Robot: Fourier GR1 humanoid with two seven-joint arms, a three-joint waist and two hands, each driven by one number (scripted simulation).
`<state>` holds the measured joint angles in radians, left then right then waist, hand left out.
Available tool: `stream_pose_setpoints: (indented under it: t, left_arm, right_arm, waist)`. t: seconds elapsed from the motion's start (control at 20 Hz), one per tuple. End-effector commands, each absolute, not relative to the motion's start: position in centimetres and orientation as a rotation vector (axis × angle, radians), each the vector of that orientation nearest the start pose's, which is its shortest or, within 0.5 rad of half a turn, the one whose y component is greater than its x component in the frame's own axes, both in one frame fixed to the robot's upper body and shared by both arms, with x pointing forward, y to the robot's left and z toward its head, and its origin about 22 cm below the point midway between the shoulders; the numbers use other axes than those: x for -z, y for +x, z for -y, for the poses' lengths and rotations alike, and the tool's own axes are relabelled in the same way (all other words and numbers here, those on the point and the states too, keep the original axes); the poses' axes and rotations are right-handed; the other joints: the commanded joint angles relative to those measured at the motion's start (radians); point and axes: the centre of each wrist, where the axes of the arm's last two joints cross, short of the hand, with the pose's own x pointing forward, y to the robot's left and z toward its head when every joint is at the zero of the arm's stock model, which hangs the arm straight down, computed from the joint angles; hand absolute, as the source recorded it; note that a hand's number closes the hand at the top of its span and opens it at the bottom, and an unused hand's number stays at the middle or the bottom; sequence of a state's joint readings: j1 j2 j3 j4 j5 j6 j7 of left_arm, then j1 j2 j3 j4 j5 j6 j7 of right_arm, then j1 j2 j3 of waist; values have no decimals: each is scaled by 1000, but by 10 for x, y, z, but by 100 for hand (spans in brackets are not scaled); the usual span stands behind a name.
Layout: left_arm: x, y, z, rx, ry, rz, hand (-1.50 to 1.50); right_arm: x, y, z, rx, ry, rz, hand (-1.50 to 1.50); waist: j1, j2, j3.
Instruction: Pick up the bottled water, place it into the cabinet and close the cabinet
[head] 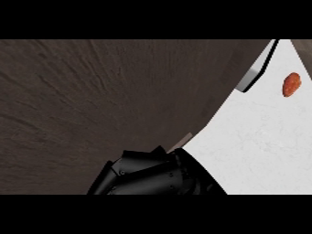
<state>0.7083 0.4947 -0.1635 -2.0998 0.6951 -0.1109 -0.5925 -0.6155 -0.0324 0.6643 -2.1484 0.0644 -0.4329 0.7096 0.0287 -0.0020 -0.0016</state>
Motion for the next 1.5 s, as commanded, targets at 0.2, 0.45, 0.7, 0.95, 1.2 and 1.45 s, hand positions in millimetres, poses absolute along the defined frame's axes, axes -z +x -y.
stream_pose_setpoints:
  t: [0.2,0.45,0.7,0.95,1.2,1.45]
  left_arm:
    - [-52,58,-314,-242,-320,1928,150]
    - [-44,49,-332,-258,-306,1909,150]
    - [-48,47,-356,-257,-327,1928,150]
    - [-54,56,-352,-242,-292,1926,150]
    - [-62,56,-343,-214,-348,1918,150]
    - [-59,62,-342,-223,-366,1918,150]
  right_arm:
    - [-241,256,52,-413,452,1864,150]
    - [-230,295,46,-438,399,1815,150]
    - [-212,340,47,-439,367,1779,150]
    - [-217,372,60,-433,344,1761,150]
    - [-174,389,76,-398,290,1737,150]
    - [-185,396,64,-396,229,1727,150]
  waist:
    - [3,5,2]
    - [-3,5,1]
    - [4,6,1]
    - [-5,8,1]
    - [11,18,2]
    - [15,19,1]
